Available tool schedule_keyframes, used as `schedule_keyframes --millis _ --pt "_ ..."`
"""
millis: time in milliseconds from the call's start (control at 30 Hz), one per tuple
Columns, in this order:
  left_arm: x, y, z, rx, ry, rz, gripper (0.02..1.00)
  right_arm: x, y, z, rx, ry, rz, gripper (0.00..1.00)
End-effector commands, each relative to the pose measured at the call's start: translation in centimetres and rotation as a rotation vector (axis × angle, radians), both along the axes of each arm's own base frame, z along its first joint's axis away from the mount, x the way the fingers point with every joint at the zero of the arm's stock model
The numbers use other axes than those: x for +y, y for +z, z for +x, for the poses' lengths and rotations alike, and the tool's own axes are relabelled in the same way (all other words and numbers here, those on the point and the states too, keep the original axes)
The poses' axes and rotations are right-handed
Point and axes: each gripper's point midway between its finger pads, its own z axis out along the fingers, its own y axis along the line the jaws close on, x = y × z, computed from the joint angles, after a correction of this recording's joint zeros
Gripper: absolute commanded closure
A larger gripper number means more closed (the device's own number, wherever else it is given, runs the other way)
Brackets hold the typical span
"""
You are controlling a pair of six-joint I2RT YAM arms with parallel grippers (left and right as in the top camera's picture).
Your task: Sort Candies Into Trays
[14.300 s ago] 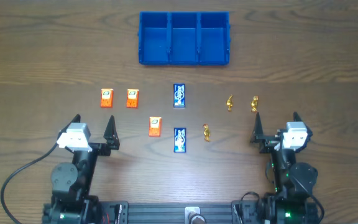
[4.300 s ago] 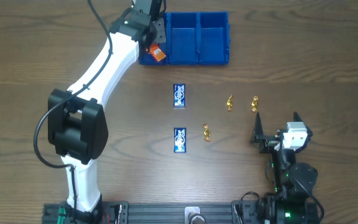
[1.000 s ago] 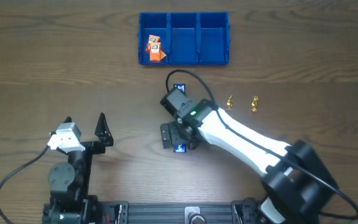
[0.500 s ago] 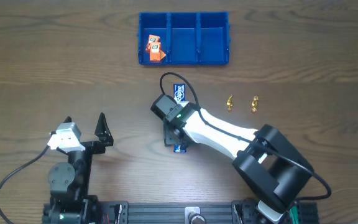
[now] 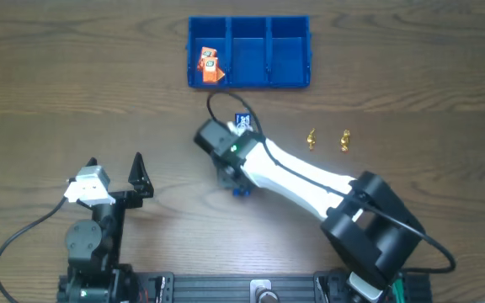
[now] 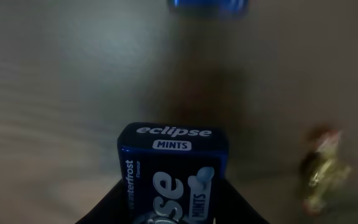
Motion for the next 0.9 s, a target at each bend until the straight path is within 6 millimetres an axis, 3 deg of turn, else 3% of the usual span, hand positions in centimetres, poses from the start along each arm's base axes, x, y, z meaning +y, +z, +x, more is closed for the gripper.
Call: schedule_keyframes --millis 33,67,167,233,300,467,567,667,800,900 --pt "0.2 -1.8 -0.1 0.052 0.008 0.022 0.020 -2.0 12.5 10.9 -0.294 -0.041 0.079 0.779" --pt "0.2 -1.8 -0.1 0.052 0.008 0.022 0.020 -2.6 14.7 13.0 -0.347 -0.047 0.094 0.779" --pt "0.2 -1.8 -0.1 0.052 0.008 0.022 0.023 -4.5 18.8 18.0 -0.488 -0.060 0.081 0.781" --pt "0.2 -1.8 -0.1 0.052 0.008 0.022 0.020 -5.0 19.8 21.9 -0.591 -0.041 0.047 0.781" --pt "0.2 -1.8 -0.1 0.052 0.008 0.022 0.020 -4.6 18.9 24.3 -0.630 -0.016 0.038 0.781" --pt "0.2 -1.8 -0.1 0.052 0.008 0.022 0.020 -3.7 13.4 28.7 -0.640 -0.017 0.041 0.790" --pt "0.2 -1.8 -0.1 0.052 0.008 0.022 0.020 -4.0 10.1 29.6 -0.602 -0.025 0.020 0.790" --pt "0.2 -1.8 -0.1 0.052 0.008 0.022 0.020 -3.9 8.4 29.7 -0.575 -0.021 0.010 0.787" --pt "0.2 -1.8 -0.1 0.052 0.008 0.022 0.020 -3.6 7.7 29.7 -0.561 -0.013 0.020 0.781" --pt "0.2 -1.8 -0.1 0.052 0.008 0.022 0.020 -3.4 7.7 29.6 -0.560 -0.009 0.024 0.673"
